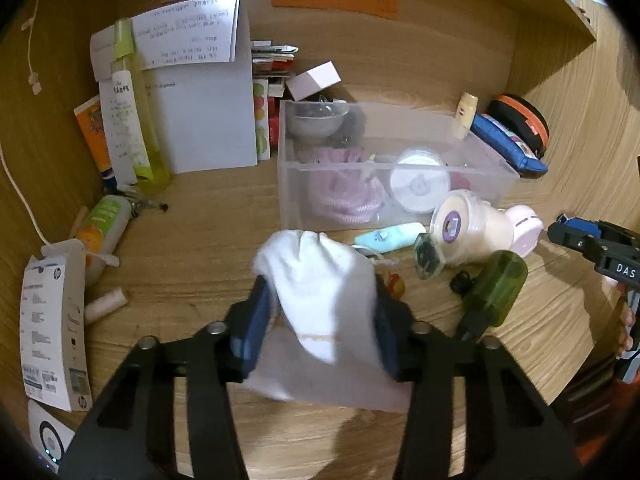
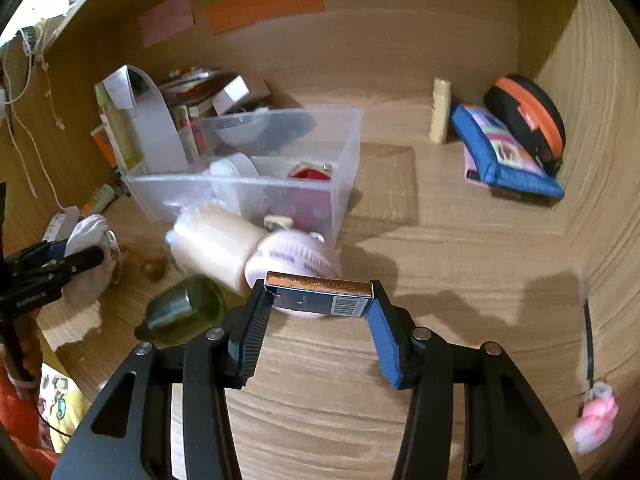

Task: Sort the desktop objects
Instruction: 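Grasp the white cloth bag with the left gripper while the right gripper grasps the small box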

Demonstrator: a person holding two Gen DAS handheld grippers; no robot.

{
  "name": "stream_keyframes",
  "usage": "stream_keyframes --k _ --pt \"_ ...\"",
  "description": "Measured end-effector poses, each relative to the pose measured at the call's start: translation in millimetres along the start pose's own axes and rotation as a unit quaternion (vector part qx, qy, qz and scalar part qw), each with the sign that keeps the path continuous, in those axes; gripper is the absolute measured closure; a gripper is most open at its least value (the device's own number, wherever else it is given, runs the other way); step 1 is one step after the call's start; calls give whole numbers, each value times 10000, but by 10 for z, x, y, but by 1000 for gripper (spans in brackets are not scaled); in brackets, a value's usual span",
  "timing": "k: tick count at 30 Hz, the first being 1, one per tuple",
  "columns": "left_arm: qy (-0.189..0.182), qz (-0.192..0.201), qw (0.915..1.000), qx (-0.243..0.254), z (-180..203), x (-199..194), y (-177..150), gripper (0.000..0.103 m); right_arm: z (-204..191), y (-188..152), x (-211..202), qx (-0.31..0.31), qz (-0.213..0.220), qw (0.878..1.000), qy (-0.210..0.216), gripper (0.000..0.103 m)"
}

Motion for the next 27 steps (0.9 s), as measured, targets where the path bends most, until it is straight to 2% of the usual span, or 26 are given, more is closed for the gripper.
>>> stream_keyframes --k 6,8,10,12,15,17,23,25,26,27 --pt "1 -19 10000 67 -16 46 38 64 -76 105 -56 -78 133 9998 126 59" --pt "41 -73 9999 86 -34 79 18 61 -99 118 -48 -125 133 9997 146 59" --pt "109 -127 9998 103 -68 109 -21 50 -123 111 -31 -164 105 9996 184 59" --pt "127 -235 9996 68 -119 145 -84 27 -146 97 -11 -211 66 9995 217 59" --pt "134 -409 9990 75 -176 191 -183 15 -156 80 7 -263 42 9993 251 59" --pt "165 -502 9985 150 -176 230 -207 11 -165 79 23 -275 32 9992 281 59" --pt "-180 -1126 9931 275 -8 542 -278 10 -197 86 70 -240 18 9989 403 59" --pt "-63 -1105 9929 440 58 592 -256 12 -200 82 79 -234 11 9989 400 59" --pt "-80 -1085 9930 454 83 595 -249 20 -195 82 82 -231 11 9989 396 59" --pt "-105 -1047 9933 475 113 583 -239 34 -190 85 84 -227 10 9990 394 59"
Point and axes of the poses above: each gripper's, at about its wrist camera, not at the fingertips, and x roughly the way its jaws point, z to its right, y to its top, the point moved 8 cm from there along x, roughly the way its jaws point, and after that the axes turned 3 degrees about x, right-handed, at the moved point
